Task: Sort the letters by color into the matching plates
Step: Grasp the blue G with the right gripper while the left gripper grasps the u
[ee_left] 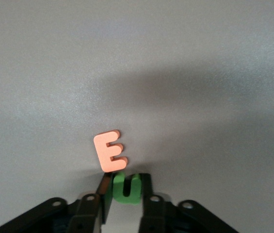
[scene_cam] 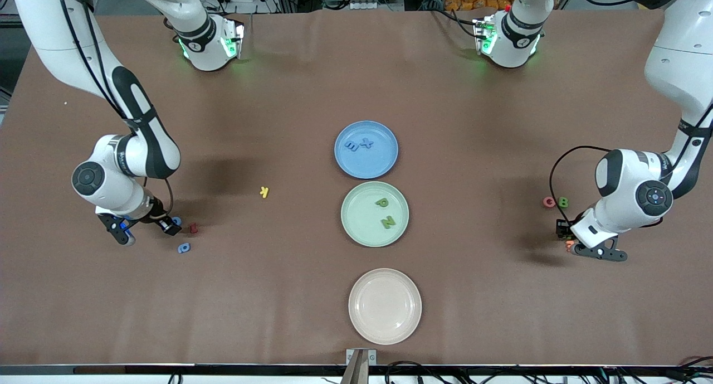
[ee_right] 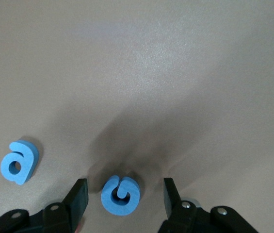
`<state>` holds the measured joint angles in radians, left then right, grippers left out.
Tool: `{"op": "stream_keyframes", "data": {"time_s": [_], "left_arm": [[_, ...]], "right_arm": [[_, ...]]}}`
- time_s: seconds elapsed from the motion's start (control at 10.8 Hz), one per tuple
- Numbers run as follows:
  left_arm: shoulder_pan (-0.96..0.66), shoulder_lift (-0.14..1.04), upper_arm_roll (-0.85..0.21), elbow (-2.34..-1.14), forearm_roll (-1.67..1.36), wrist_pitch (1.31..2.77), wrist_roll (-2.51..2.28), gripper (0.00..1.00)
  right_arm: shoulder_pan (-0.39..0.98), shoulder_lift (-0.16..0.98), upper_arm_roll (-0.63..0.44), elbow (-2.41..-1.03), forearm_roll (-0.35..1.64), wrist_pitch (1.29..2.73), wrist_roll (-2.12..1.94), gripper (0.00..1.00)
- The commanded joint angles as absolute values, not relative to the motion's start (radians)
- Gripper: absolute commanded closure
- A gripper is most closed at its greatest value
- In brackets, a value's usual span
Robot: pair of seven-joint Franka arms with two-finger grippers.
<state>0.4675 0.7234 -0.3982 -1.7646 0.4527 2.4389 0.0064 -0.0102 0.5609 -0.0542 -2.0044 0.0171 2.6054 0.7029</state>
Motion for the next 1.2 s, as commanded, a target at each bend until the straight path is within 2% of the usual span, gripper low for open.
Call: {"op": "stream_keyframes", "data": {"time_s": [0.0,0.28,0.55,0.83,1.11], "left_arm": [[0.474,0.741,-0.397,-1.752,0.483,2.447,0.015,1.0],[0.466,0.726,-0.409,-1.752,0.48,2.445,0.011,1.0],[0.45,0.701,-0.462,-1.752,0.468,2.428,-0.006,1.0],[0.408,0.687,-0.489,-1.75,0.463,2.419,-0.017,1.0],[0.299,0.663,-0.492,-1.744,0.463,2.37,-0.2,1.0]], "right_arm": [[-0.011,0.578,-0.048,-2.013,0.025,2.648,0.701,0.41],[-0.008,0.581,-0.048,-2.013,0.025,2.654,0.701,0.59],[-0.008,0.583,-0.046,-2.013,0.025,2.657,0.7,0.73],[0.0,0.577,-0.045,-2.013,0.014,2.654,0.672,0.75],[0.018,0.549,-0.029,-2.011,-0.006,2.645,0.513,0.76]]}}
